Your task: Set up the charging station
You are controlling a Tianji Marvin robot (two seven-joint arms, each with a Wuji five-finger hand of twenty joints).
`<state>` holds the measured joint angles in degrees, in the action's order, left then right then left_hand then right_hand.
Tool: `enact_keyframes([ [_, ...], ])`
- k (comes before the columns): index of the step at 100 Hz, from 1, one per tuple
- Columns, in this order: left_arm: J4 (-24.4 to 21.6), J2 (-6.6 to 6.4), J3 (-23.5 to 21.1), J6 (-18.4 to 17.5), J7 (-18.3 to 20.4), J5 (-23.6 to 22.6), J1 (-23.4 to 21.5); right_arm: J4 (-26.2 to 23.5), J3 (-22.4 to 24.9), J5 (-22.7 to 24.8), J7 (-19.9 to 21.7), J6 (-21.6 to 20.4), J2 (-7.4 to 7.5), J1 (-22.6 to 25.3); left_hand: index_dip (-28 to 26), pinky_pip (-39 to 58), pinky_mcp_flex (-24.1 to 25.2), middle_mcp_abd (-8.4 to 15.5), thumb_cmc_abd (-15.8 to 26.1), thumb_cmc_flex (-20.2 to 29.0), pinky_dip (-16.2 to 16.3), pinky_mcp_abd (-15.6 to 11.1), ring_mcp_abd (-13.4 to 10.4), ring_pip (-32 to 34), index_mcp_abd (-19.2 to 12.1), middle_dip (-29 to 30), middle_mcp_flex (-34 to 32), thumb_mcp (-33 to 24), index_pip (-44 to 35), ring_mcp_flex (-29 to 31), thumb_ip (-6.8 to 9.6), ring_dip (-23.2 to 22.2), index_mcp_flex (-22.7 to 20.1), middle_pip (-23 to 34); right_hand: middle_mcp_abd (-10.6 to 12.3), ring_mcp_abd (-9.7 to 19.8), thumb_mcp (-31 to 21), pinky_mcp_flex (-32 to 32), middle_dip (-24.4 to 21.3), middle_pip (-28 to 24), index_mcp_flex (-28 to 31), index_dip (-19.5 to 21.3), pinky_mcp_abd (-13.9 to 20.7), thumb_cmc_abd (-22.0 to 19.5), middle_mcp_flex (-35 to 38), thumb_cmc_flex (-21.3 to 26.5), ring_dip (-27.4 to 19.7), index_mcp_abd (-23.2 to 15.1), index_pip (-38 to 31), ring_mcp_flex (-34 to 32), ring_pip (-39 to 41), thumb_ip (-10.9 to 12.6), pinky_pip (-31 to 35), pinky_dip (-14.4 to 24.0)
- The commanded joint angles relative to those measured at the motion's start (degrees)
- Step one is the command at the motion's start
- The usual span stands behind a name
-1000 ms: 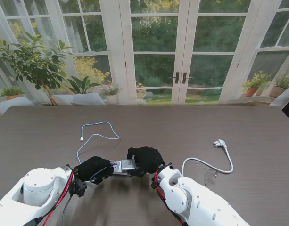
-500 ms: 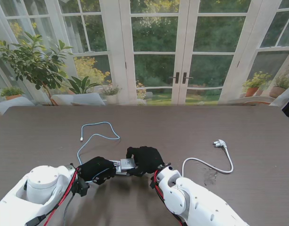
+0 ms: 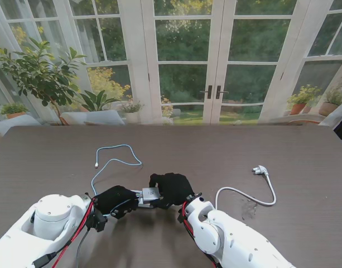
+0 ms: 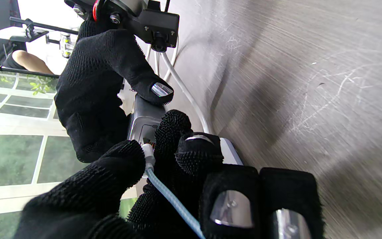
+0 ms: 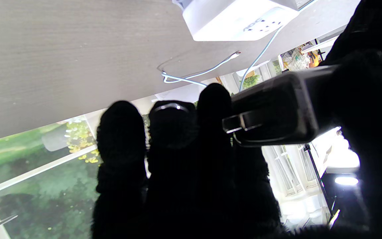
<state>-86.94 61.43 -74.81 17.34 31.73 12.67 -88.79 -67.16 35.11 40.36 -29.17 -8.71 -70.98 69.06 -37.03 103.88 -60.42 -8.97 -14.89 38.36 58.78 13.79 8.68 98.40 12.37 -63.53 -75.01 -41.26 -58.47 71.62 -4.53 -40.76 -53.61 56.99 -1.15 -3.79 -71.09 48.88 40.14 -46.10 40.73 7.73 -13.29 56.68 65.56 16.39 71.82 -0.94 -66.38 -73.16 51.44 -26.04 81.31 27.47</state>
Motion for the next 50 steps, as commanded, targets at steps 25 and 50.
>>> enact_keyframes([
  [25,0.2,0.10,0.4,0.6,1.2,-0.7,0.5,-0.3,-0.2,0.5,0.8,-0.8,-0.12,0.1,-0.7,16.1,-3.2,-6.6,-1.9,4.6,1.0,-4.6,-2.7,6.6,7.7,0.5,-3.1,-4.3,-4.7,1.2,-0.09,-1.2,-5.8,4.9,0.8,0.1,-9.6,0.3,0.4,-1.0,8.9,5.7,1.0,-8.2,2.4,8.5,-38.6,-12.8,-10.9,-2.0,0.7,4.6,1.0,0.7],
  [50,0.8,-0.20,0.9,0.5,2.5,-1.0,1.2,-0.2,-0.3,0.5,0.9,-0.9,-0.13,0.0,-0.8,16.1,-3.3,-6.5,-1.8,4.6,0.9,-4.9,-3.0,6.6,7.5,0.6,-3.1,-4.2,-4.4,1.2,-0.06,-1.2,-5.7,5.0,0.9,0.2,-9.6,0.3,0.4,-1.0,8.8,5.6,1.0,-8.2,2.4,8.5,-38.6,-12.8,-10.9,-2.0,0.7,4.7,1.0,0.7],
])
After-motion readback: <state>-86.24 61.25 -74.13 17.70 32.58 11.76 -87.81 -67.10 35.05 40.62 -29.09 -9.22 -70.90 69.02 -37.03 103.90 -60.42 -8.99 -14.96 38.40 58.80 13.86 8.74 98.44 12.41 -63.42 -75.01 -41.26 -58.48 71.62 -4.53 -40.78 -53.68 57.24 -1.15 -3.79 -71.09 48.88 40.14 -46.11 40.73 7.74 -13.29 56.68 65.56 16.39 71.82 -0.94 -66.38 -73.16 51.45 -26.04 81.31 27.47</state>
